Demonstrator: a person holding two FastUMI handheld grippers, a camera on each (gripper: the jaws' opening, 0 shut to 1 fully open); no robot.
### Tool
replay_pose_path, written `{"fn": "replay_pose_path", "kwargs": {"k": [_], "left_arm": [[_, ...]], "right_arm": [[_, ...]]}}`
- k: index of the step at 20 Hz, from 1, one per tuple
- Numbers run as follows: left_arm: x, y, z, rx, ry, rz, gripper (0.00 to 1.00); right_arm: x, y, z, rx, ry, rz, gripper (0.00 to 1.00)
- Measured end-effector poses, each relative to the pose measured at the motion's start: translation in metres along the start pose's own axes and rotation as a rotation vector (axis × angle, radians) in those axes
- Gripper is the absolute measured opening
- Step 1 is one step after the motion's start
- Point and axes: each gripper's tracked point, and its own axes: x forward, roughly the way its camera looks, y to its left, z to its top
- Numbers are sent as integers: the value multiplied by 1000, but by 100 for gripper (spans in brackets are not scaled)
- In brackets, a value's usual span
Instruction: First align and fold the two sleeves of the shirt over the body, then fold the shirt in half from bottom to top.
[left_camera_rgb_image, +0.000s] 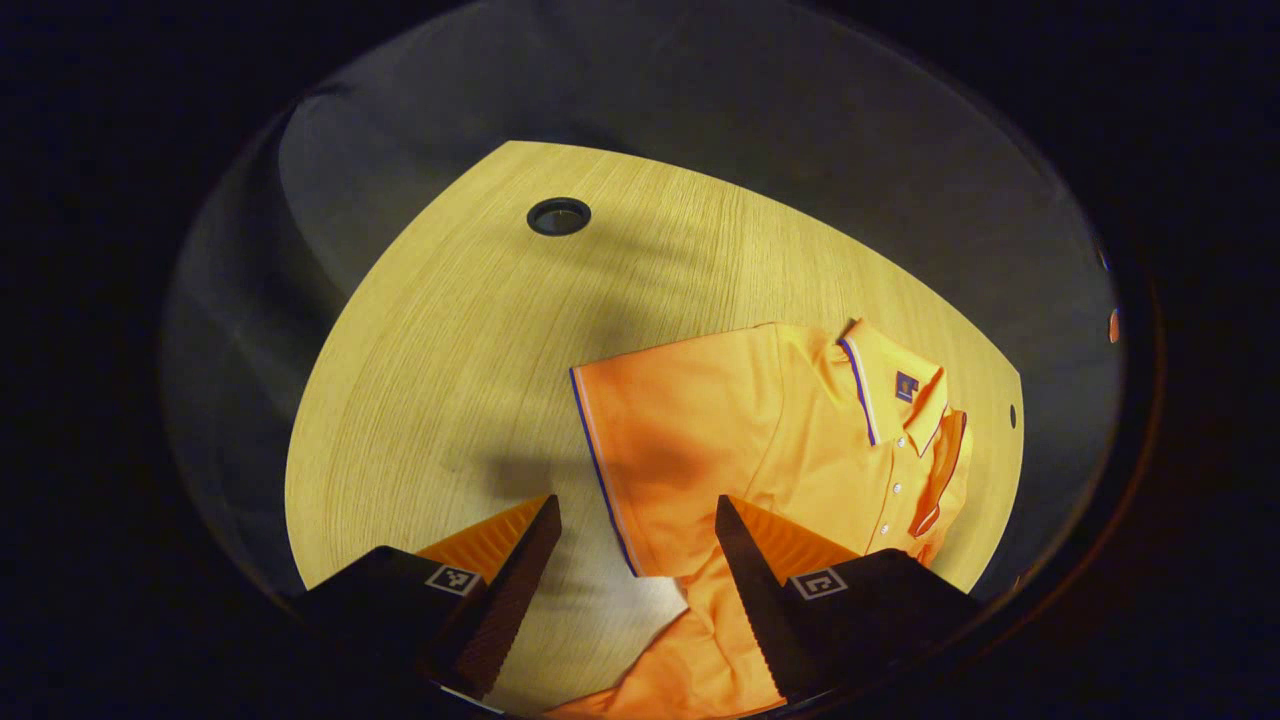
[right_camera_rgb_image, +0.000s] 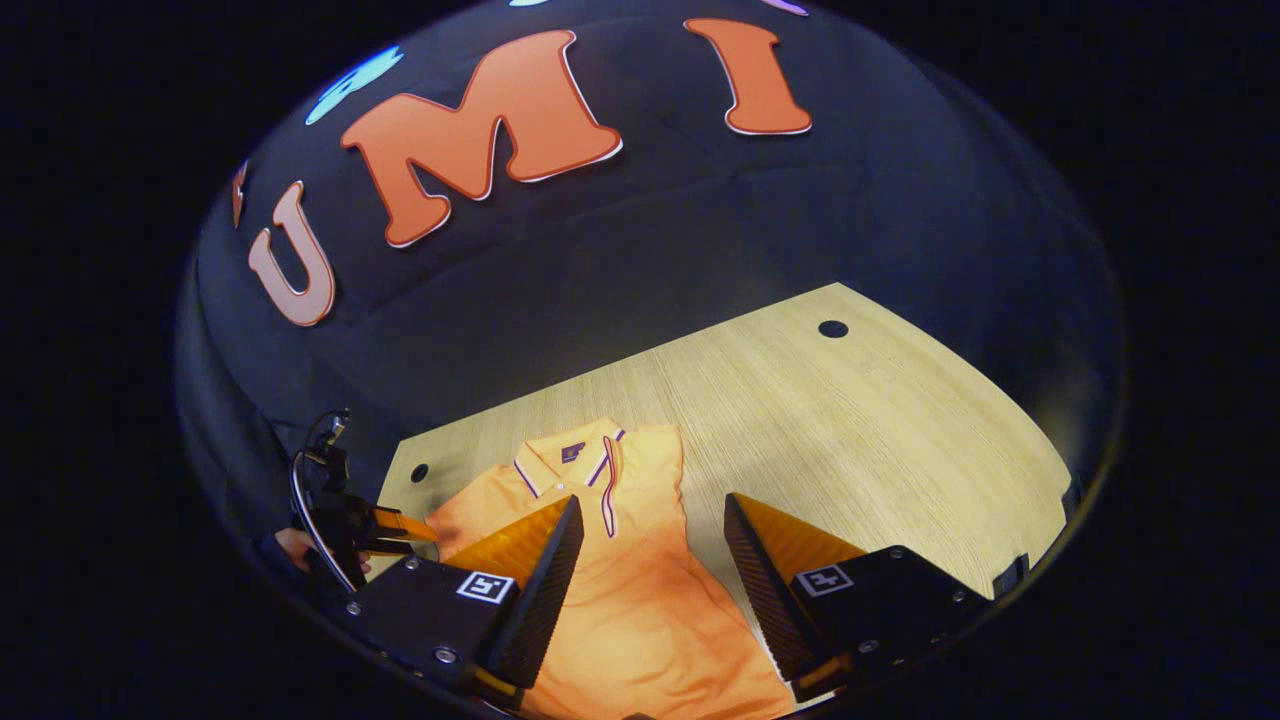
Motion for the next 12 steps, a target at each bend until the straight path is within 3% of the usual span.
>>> {"fn": "replay_pose_path", "kwargs": {"k": [1, 3, 10, 11, 12], "left_arm": [[6, 0, 0, 8, 20, 13, 94], [14, 2, 5, 28, 35, 38, 87], [32, 2, 9, 89, 60, 117, 87], [32, 0, 9, 93, 64, 118, 75], [31, 0, 9, 108, 67, 111, 76]], "right_arm": [[-7, -1, -1, -2, -15, -10, 87], [-17, -8, 1, -26, -45, -38, 87], [-47, -23, 10, -63, -113, -82, 87], [-49, -27, 9, -65, -114, -90, 87], [-52, -28, 7, -65, -113, -89, 87]]}}
